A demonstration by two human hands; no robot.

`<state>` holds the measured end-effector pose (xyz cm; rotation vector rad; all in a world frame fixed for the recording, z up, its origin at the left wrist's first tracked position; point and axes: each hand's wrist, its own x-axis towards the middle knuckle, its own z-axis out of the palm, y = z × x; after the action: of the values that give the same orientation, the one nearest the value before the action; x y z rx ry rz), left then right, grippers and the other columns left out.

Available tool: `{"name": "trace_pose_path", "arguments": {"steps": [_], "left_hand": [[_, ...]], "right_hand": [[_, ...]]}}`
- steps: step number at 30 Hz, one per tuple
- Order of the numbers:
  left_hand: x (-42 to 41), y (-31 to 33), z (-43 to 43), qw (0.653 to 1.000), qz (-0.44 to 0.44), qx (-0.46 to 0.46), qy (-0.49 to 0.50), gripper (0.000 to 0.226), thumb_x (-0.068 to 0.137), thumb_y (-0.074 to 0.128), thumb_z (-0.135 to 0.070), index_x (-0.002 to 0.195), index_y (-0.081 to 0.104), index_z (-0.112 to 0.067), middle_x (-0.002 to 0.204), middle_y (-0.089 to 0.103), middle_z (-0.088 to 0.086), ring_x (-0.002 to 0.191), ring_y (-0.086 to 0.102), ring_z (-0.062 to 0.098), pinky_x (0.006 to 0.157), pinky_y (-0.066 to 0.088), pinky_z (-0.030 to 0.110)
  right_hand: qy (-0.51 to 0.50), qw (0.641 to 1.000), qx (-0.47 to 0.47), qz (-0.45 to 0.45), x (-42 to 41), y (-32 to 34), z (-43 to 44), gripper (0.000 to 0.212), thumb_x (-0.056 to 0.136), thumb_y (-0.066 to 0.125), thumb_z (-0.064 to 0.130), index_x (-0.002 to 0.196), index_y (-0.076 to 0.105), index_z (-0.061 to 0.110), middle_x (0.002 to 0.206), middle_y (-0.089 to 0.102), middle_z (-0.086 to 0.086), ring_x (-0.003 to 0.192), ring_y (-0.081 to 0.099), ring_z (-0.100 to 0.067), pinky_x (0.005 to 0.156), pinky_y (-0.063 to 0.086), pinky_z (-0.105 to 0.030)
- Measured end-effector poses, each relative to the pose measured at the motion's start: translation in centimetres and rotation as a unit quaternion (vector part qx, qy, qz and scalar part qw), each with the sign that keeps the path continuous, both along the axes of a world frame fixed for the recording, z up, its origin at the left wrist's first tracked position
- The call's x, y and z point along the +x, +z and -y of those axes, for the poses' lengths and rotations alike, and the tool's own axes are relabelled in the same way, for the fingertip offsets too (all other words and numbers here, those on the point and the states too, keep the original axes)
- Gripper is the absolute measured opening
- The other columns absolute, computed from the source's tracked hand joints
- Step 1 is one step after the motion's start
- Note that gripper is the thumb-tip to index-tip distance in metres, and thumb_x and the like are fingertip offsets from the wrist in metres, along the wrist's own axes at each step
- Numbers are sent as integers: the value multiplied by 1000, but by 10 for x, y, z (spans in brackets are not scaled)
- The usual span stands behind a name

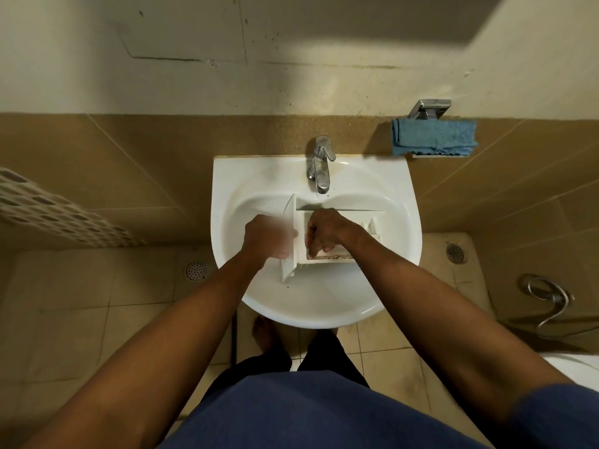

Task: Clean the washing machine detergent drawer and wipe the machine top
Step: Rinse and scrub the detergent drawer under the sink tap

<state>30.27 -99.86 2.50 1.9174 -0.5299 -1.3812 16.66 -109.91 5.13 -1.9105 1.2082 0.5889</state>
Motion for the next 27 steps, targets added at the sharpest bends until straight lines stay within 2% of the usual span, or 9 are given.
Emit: {"name": "trace_pose_path", "arguments": {"steps": [4,8,13,16,19,20,22,24,27], "left_hand": [[0,0,1,1000,-6,1,7,35,78,87,-13,109,74,-4,76,73,20,65,75,33,65,65,45],[0,0,1,1000,2,0,6,35,78,88,-14,109,74,-4,81,74,20,65,76,33,65,65,47],[-1,-1,-2,1000,11,-13,6,35,78,87,-16,110,75,-6,79,75,19,64,75,32,62,65,44],[-1,-1,-2,1000,7,-14,7,36,78,88,-16,110,75,-5,78,74,19,64,75,32,62,65,43],[0,-2,-3,1000,7,-12,6,36,77,87,-17,108,75,-5,77,74,19,64,75,35,60,64,40],[0,-1,-4,1000,9,-12,6,35,77,88,-17,108,76,-6,77,74,19,63,74,34,59,63,39],[0,0,-4,1000,7,-12,10,34,76,88,-17,106,76,-6,76,74,18,60,73,31,57,62,36],[-1,1,-3,1000,3,-9,15,32,76,87,-17,106,77,-7,76,74,17,58,72,27,56,62,34],[-1,0,-3,1000,1,-8,18,32,76,88,-16,105,77,-6,79,75,19,59,71,26,56,61,34]], "right_hand": [[173,980,-85,-41,27,10,-3,43,57,100,20,85,68,10,74,59,1,67,57,-17,65,47,-27],[212,971,-107,17,16,2,6,47,48,102,25,84,74,13,80,62,3,76,62,-19,74,53,-30],[67,990,-71,101,-25,-19,9,33,50,100,33,73,78,22,73,75,12,71,69,-7,70,53,-28],[-96,972,-50,208,-42,-37,-3,22,59,97,16,73,80,18,69,74,11,67,70,-7,74,57,-32],[-371,882,-24,291,-37,-42,2,17,69,86,-3,83,77,3,71,75,-7,61,68,-21,67,60,-39],[-437,843,15,314,-32,-41,7,17,72,83,-7,88,76,-2,77,75,-18,63,69,-26,72,62,-44],[-506,770,111,373,-18,-37,19,21,80,73,-14,100,73,-9,94,74,-28,75,74,-31,89,61,-49],[-537,705,199,419,-5,-33,29,24,89,62,-17,112,68,-12,108,73,-28,95,76,-35,95,59,-44],[-555,652,264,444,3,-35,34,28,95,49,-18,117,65,-13,119,70,-29,106,73,-36,93,60,-39]]}}
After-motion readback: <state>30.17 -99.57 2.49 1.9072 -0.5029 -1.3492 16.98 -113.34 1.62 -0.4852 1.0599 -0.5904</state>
